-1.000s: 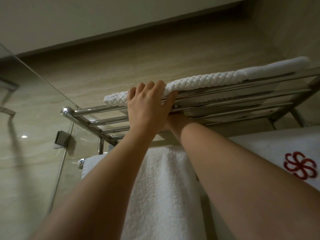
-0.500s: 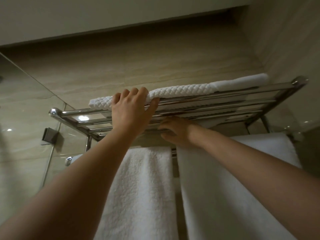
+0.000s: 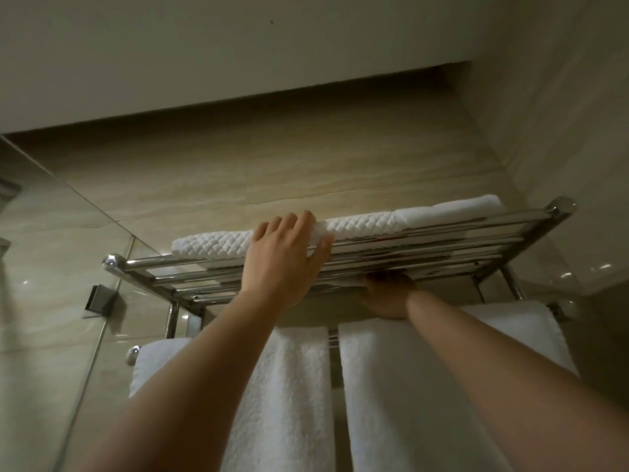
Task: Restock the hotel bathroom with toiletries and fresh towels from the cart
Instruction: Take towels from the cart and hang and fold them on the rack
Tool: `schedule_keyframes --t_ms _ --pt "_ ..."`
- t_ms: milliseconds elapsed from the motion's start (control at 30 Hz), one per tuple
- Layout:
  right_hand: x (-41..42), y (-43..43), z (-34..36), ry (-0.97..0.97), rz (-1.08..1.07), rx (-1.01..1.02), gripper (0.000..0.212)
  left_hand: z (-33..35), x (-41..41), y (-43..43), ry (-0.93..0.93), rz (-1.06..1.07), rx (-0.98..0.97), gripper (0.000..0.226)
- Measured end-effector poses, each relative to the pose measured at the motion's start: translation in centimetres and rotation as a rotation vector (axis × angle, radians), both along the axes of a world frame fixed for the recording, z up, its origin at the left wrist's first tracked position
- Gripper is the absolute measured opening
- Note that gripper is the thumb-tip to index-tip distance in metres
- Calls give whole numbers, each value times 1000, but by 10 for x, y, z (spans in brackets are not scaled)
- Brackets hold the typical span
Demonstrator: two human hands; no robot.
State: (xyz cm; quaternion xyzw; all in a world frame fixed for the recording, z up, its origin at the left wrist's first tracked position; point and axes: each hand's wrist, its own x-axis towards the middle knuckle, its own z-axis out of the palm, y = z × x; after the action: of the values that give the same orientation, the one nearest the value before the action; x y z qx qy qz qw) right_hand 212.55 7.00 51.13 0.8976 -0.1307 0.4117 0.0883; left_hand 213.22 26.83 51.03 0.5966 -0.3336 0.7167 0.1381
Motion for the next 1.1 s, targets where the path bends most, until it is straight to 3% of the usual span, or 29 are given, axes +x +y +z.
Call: schedule_keyframes --t_ms 300,433,533,700,933,1100 --pt "28 -18 8 -280 -111 145 65 -7 10 -8 -71 -17 -128 51" --pt "33 -18 9 -291 -125 177 66 -6 12 -10 -73 10 -150 48" --pt "26 -14 4 -260 -177 145 67 -7 9 -11 -40 42 -139 51" --pt "-15 2 -5 -154 -116 108 48 -9 0 -9 33 96 -107 61" --pt "-95 20 -29 -315 -47 -194 19 -8 -17 -6 188 146 -57 58" --pt "-138 26 -35 -231 -33 -235 21 -9 -37 -2 323 135 -12 48"
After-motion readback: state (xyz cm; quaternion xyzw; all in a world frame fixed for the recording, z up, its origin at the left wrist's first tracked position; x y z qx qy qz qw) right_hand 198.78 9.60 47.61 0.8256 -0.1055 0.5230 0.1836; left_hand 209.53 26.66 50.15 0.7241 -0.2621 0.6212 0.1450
